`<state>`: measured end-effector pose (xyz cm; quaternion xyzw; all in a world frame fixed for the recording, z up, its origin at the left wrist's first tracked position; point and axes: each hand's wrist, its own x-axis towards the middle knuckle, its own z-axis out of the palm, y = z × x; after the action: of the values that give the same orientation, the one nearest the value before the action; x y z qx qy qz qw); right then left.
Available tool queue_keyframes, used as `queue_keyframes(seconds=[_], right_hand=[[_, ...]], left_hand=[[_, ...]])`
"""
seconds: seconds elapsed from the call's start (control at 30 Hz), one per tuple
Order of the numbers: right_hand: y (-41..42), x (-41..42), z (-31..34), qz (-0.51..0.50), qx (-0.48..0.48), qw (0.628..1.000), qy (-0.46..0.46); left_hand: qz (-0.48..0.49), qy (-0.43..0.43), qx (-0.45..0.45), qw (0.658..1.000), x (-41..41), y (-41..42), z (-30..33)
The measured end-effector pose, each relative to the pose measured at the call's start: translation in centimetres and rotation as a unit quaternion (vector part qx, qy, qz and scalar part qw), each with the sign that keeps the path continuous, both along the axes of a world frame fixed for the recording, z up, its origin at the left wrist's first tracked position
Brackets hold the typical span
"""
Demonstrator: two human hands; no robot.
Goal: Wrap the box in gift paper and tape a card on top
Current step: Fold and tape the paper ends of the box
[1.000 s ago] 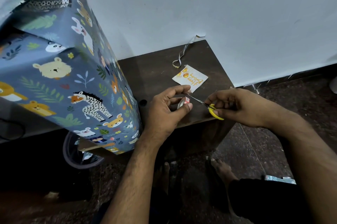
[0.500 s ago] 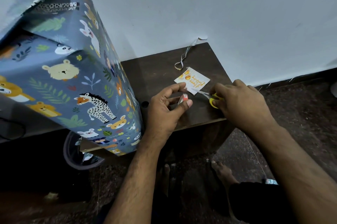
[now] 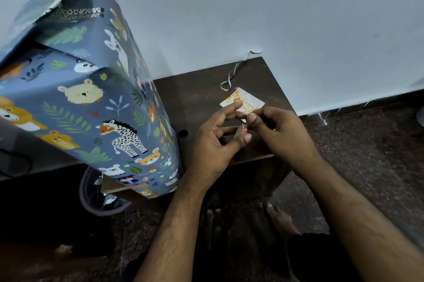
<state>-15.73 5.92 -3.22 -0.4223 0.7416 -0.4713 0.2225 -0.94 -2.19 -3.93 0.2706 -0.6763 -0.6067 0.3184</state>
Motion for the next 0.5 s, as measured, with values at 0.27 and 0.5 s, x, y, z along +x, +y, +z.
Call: queue_keyframes(seconds=[0.27,0.5], right_hand=[[0.11,-0.40,0.06,-0.009,-0.049,0.998,-0.023],[0.24,-0.46,0.30,-0.012,-0.055,0.998,0.004]], left_hand=[[-0.022,0.001,0.002,1.000,-0.10,0.12,-0.36],[-0.007,-0.014,0.002,1.000,-0.17,0.05,-0.67]])
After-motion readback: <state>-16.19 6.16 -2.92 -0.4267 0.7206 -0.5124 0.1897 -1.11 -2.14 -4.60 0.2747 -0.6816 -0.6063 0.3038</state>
